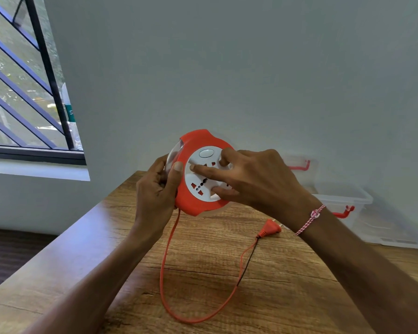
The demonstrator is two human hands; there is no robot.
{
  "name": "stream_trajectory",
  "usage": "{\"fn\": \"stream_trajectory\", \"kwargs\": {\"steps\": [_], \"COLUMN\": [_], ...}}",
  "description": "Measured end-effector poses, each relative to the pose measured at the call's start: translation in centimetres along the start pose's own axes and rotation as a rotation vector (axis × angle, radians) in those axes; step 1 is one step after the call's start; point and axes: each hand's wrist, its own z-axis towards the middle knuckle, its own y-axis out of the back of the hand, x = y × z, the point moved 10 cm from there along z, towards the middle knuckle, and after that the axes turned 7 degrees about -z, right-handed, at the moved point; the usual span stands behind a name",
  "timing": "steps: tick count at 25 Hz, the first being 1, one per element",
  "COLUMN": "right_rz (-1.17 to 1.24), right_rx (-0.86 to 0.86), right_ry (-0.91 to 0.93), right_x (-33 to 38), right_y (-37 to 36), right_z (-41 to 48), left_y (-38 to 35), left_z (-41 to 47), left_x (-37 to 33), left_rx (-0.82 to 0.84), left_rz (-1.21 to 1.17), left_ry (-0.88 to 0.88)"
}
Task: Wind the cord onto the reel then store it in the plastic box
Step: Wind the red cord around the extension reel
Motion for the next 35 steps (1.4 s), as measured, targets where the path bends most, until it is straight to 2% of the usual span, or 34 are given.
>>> {"fn": "stream_trajectory", "kwargs": {"steps": [3, 6, 8, 11, 13, 21, 23, 25, 29, 31, 33, 35], "right_rz": [0.05, 0.178, 0.301, 0.552, 0.682, 0.746, 0.764, 0.705, 0.239, 0.11, 0.034, 0.012], "right_rx": [-0.006, -0.031, -0.057, -0.033, 0.015, -0.022, -0.001, 0.006, -0.058, 0.001, 0.074, 0.072], "right_ry": [-0.044, -0.173, -0.355, -0.736, -0.882, -0.93, -0.897, -0.769, -0.237, -0.043, 0.047, 0.072], "right_x": [-0.1, -0.6, -1.1, -2.0, -2.1, -2.2, -2.4, -2.6, -1.5, -0.4, 0.2, 0.5], "right_y": [-0.1, -0.1, -0.1, -1.9, -3.5, -3.8, -3.9, -2.9, 0.4, 0.0, -1.0, -1.2], "right_z": [0.0, 0.1, 0.0, -1.6, -2.6, -2.9, -2.6, -1.7, 0.3, 0.3, 0.0, -0.1], "left_y": [0.0, 0.0, -0.2, -0.6, -0.8, -0.7, -0.6, -0.4, 0.4, 0.5, 0.5, 0.4], "left_z": [0.0, 0.0, -0.2, -0.4, -0.4, -0.7, -0.7, -0.5, 0.2, 0.3, 0.3, 0.4], "left_x": [-0.3, -0.4, -0.4, -0.4, 0.0, -0.4, -0.4, -0.4, -0.3, -0.3, 0.0, 0.2], "left_rx": [-0.001, -0.012, -0.009, 0.021, 0.035, 0.011, 0.002, -0.012, -0.039, -0.034, -0.02, -0.006], "left_rz": [-0.003, 0.001, 0.001, 0.004, 0.005, -0.005, -0.008, -0.008, -0.002, 0.006, 0.01, 0.02], "left_ry": [-0.011, -0.011, -0.011, -0.029, -0.026, -0.025, -0.02, -0.014, -0.015, -0.012, -0.005, -0.005]}}
